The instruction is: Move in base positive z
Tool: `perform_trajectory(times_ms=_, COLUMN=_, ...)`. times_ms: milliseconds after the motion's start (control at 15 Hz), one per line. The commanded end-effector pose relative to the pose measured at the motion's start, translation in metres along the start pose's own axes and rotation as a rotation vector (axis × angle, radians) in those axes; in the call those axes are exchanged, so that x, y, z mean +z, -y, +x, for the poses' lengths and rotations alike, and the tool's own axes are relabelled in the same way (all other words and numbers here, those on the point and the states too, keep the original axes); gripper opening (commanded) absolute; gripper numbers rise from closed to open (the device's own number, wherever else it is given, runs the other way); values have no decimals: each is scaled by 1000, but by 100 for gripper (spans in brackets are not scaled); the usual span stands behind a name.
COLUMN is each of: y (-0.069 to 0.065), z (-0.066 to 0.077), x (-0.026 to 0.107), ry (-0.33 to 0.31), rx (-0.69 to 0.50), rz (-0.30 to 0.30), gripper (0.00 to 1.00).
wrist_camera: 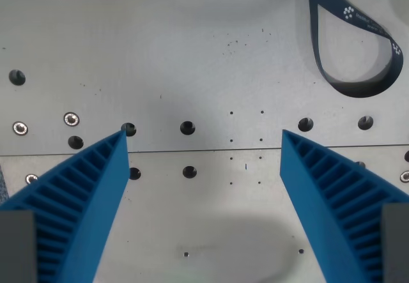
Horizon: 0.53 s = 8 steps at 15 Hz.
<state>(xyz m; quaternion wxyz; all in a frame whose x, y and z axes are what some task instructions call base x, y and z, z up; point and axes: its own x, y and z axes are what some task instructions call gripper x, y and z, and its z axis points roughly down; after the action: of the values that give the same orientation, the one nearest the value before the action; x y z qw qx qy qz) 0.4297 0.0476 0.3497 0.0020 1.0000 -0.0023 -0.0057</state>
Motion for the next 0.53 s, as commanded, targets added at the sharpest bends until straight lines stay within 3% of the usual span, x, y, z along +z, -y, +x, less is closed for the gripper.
perform_trajectory(times_ms=67, y=0, z=0, x=-7, ry=-6, rx=0, rz=0, gripper=100)
perform_trajectory(times_ms=533, y=0, z=-1, x=-42, ry=-6, rx=0, rz=0, gripper=100)
